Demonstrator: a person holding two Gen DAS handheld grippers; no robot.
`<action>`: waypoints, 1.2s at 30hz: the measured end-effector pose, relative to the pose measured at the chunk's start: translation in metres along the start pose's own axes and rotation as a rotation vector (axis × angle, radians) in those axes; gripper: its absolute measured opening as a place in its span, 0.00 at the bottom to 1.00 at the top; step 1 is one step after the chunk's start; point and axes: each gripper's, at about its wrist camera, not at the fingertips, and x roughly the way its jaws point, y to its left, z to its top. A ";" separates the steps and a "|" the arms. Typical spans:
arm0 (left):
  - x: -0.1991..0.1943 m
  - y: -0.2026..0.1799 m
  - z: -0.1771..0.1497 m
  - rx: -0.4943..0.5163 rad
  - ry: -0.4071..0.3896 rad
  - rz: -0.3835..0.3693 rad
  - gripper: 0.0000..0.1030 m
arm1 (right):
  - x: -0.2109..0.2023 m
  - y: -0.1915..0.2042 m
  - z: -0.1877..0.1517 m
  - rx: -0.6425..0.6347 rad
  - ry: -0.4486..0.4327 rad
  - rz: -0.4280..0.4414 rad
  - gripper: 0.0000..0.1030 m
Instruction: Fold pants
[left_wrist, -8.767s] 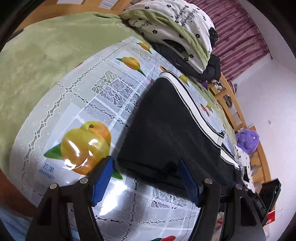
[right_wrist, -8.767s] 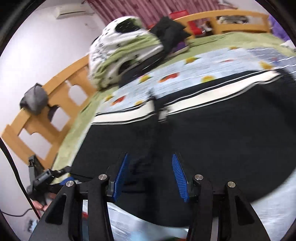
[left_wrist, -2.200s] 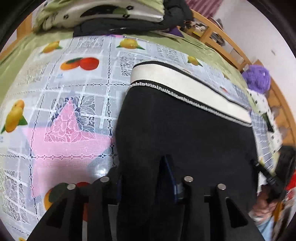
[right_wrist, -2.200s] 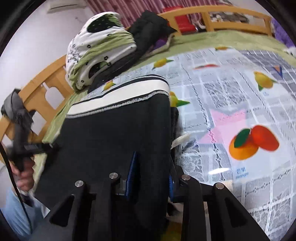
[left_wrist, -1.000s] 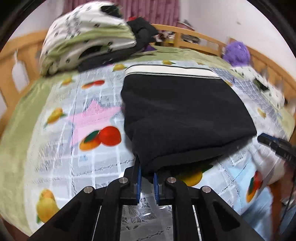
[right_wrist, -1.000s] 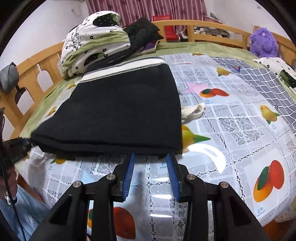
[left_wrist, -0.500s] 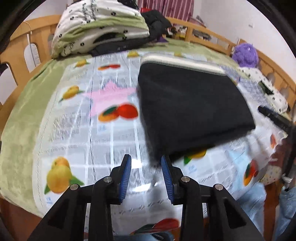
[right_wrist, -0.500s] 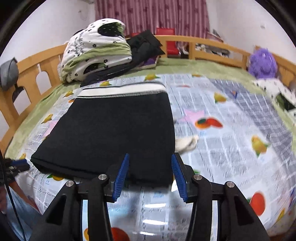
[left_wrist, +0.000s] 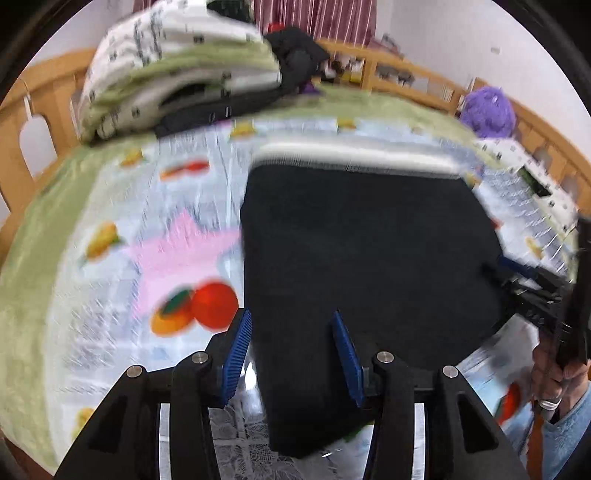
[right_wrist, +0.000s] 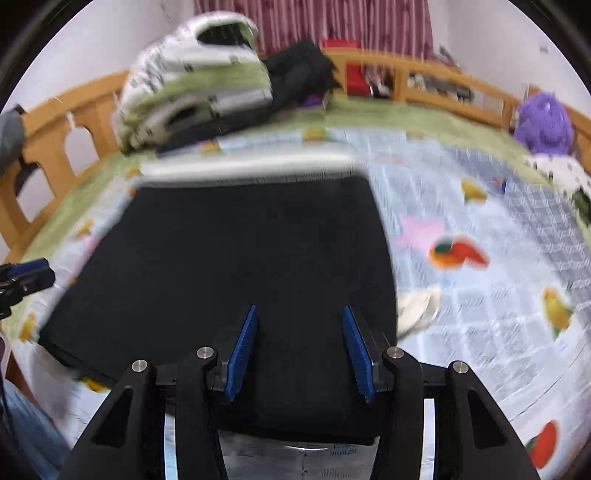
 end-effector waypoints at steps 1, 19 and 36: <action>0.006 0.005 -0.009 -0.023 -0.018 -0.024 0.43 | -0.001 0.004 -0.006 -0.031 -0.032 -0.017 0.49; 0.026 0.048 -0.025 -0.294 0.007 -0.311 0.57 | -0.002 0.003 -0.021 -0.022 -0.096 -0.020 0.52; -0.017 0.016 -0.001 -0.242 -0.064 -0.154 0.55 | -0.005 0.005 -0.020 -0.010 -0.092 -0.040 0.54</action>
